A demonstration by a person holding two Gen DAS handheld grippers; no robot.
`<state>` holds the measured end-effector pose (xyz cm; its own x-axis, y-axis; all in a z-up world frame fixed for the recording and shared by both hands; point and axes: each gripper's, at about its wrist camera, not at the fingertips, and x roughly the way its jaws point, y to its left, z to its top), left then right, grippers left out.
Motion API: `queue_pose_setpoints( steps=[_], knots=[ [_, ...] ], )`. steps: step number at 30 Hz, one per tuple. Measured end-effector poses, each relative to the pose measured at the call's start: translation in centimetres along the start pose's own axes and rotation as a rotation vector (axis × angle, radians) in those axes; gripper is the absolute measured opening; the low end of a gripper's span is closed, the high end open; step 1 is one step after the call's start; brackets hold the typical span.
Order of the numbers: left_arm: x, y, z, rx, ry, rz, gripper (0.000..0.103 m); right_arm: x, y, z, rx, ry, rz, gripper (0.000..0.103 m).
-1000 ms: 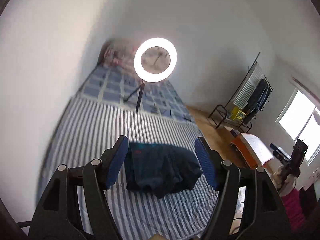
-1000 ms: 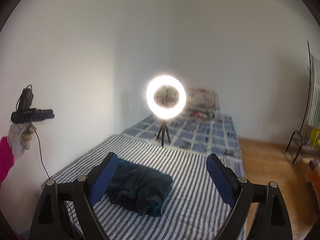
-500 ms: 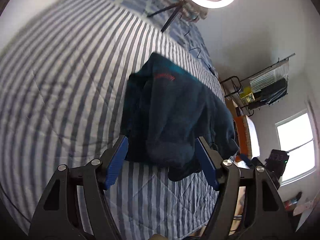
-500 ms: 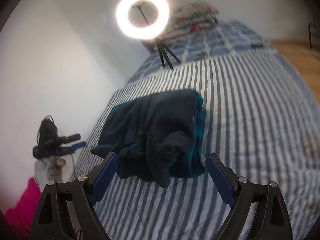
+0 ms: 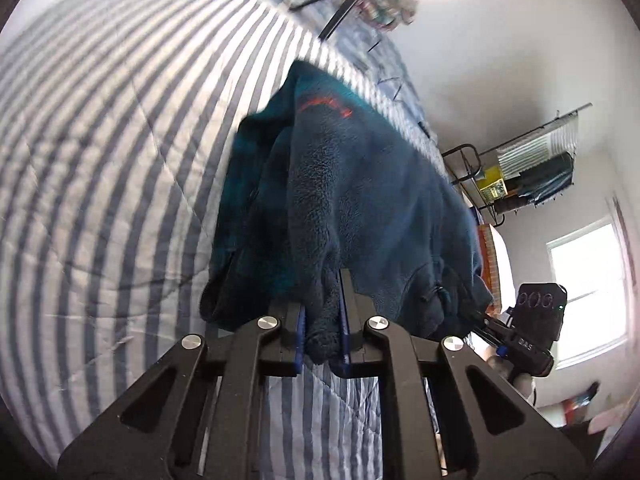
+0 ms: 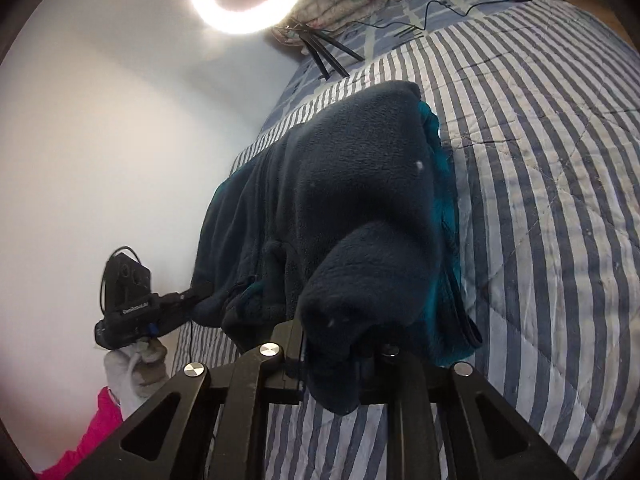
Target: Fold large clothes
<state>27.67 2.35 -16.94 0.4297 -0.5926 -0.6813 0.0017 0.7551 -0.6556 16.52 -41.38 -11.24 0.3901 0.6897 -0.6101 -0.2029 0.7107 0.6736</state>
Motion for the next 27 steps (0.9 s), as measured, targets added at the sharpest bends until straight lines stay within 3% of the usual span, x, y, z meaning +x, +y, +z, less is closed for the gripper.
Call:
queue_pose_setpoints(
  steps=[4, 5, 8, 12, 13, 15, 16, 21, 25, 27],
  knots=[
    [-0.7, 1.4, -1.1, 0.008, 0.008, 0.035, 0.01, -1.7, 0.5, -2.4, -0.016, -0.016, 0.073, 0.009],
    [-0.2, 1.9, -1.5, 0.005, 0.023, 0.059, 0.01, -1.3, -0.1, -2.9, 0.0, -0.002, 0.067, 0.008],
    [2.0, 3.1, -2.5, -0.008, 0.057, 0.101, 0.01, 1.7, -2.7, -4.3, 0.05, 0.068, -0.067, 0.008],
    [1.6, 1.7, -3.0, 0.081, 0.035, 0.134, 0.014, 1.7, -3.3, -4.3, 0.086, 0.046, -0.055, 0.009],
    [1.2, 1.3, -2.9, 0.094, 0.035, 0.144, 0.017, 1.2, -2.7, -4.4, 0.064, 0.05, -0.06, 0.015],
    [0.1, 0.5, -2.5, 0.128, 0.037, 0.189, 0.038, -0.2, -1.9, -4.0, -0.01, 0.063, -0.081, 0.025],
    [-0.7, 0.2, -2.3, 0.14, 0.021, 0.205, 0.041, -1.1, -1.4, -3.8, -0.047, 0.066, -0.091, 0.036],
    [-5.5, -2.1, -1.8, 0.22, -0.116, 0.228, 0.041, -6.6, -1.5, -3.5, -0.102, 0.014, -0.075, 0.05],
    [-5.5, -5.6, 0.5, 0.29, -0.175, 0.224, 0.041, -8.9, -2.7, -0.5, -0.058, -0.084, -0.032, 0.068],
    [-4.4, -7.6, 1.8, 0.334, -0.187, 0.217, 0.041, -9.0, -4.1, 1.8, -0.01, -0.124, 0.004, 0.068]
  ],
)
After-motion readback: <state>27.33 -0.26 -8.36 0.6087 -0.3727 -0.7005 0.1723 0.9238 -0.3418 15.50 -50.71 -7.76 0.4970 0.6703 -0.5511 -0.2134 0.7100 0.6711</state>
